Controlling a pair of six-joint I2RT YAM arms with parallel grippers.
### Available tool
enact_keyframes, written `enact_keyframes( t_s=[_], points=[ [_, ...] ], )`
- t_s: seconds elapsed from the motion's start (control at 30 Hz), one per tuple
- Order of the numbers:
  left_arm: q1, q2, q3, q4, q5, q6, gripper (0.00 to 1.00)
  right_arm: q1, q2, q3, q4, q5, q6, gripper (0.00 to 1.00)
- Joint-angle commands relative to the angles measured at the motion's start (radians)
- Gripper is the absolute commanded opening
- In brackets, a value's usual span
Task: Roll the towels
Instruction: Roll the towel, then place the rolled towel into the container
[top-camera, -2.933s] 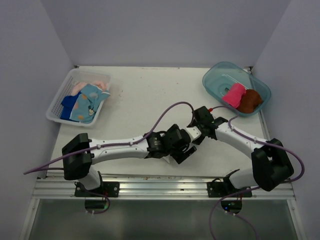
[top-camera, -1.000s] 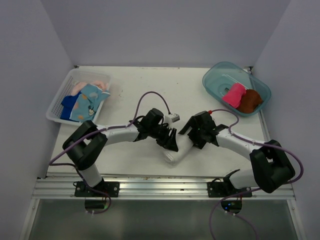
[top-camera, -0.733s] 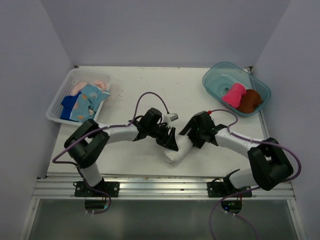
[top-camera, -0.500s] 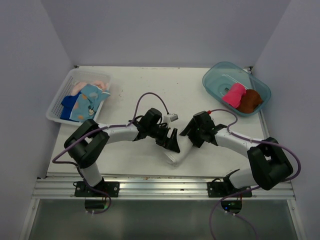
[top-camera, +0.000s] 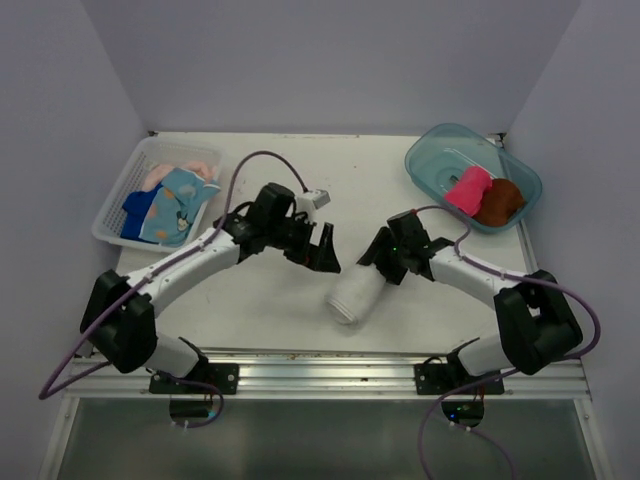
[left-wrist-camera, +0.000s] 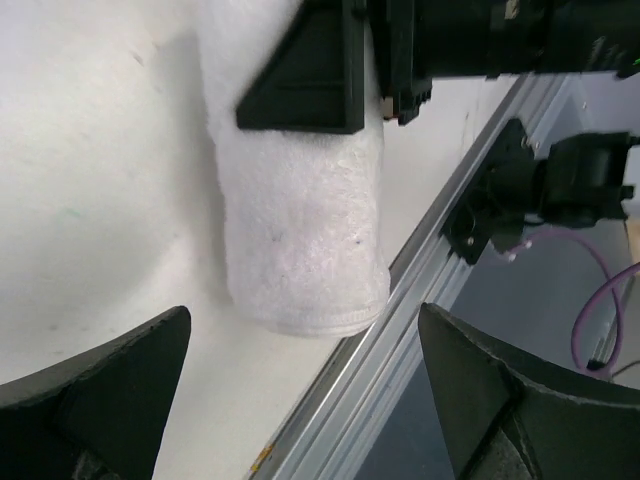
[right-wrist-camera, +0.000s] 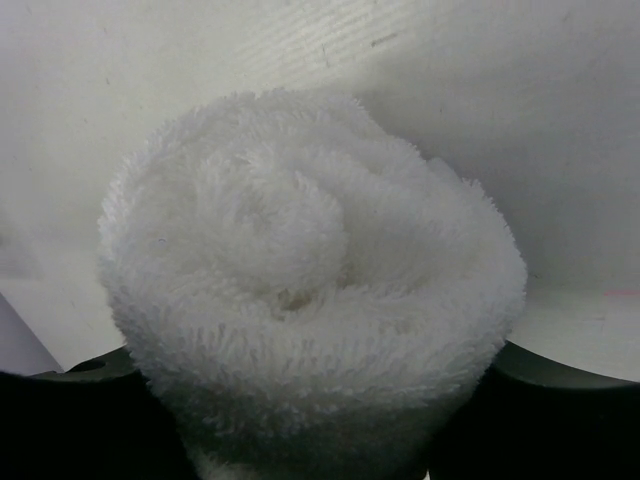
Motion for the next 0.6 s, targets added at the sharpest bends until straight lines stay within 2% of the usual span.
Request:
enact_keyframes(
  t_s=[0.0,0.13,0.27,0.4,0.57],
  points=[
    [0.126,-0.099,0.08,-0.093,0.039,0.051,0.99,-0.048,-0.002,0.079,-0.002,-0.064,-0.067,0.18],
    [0.232,-0.142,0.094,-0.139,0.049,0.074,0.99,-0.12,-0.005,0.184,-0.054,-0.15,-0.119,0.16],
    [0.278,-0.182,0.061,-0.118,0.078,0.069,0.99,-0.217,-0.023,0.278,-0.107,-0.204,-0.165,0.15],
    [0.294,-0.193,0.024,-0.097,0.099,0.061,0.99,-0.335,0.009,0.427,-0.232,-0.21,-0.23,0.12],
    [0.303,-0.209,0.004,-0.093,0.103,0.072,0.99,-0.511,0.125,0.649,-0.266,-0.242,-0.271,0.13]
  ],
)
